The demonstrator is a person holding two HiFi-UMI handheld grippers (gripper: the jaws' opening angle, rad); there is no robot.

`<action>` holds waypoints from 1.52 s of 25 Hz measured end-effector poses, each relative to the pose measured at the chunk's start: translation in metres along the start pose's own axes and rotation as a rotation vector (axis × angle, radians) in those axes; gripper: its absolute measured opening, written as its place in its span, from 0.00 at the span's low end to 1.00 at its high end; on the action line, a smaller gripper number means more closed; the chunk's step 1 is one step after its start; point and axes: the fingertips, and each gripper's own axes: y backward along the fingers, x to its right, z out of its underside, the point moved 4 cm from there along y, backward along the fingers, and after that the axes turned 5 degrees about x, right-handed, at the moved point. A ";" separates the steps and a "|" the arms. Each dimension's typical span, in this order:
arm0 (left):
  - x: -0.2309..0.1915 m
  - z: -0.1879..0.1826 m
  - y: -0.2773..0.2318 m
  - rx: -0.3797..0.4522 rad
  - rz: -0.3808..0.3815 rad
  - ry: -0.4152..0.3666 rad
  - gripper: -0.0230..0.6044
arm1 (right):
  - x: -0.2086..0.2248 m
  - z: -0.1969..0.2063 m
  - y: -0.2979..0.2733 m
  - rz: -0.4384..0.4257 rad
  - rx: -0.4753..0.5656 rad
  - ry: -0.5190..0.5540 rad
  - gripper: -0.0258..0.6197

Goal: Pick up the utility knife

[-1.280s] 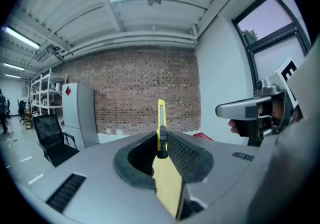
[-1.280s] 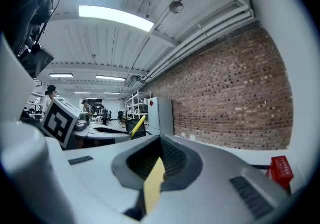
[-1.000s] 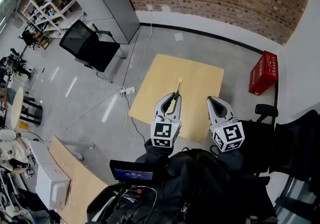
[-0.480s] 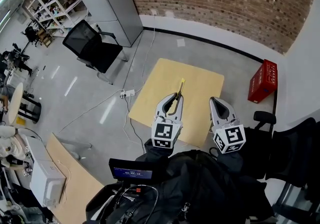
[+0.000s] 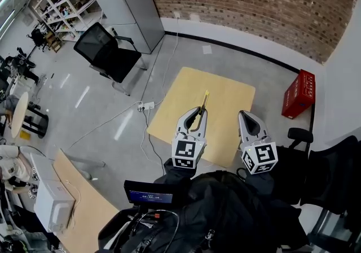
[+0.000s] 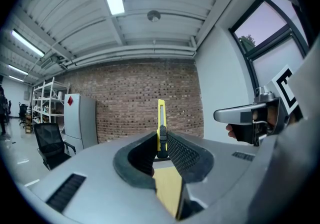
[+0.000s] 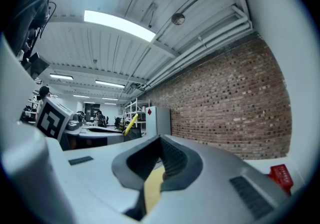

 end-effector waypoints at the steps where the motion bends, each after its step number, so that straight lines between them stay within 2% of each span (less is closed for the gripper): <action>1: -0.001 0.000 0.000 0.000 -0.001 0.001 0.15 | 0.001 0.000 0.000 0.003 -0.001 0.001 0.04; 38: -0.001 0.002 -0.011 -0.002 -0.004 0.005 0.15 | 0.014 0.008 -0.004 0.014 -0.013 0.008 0.04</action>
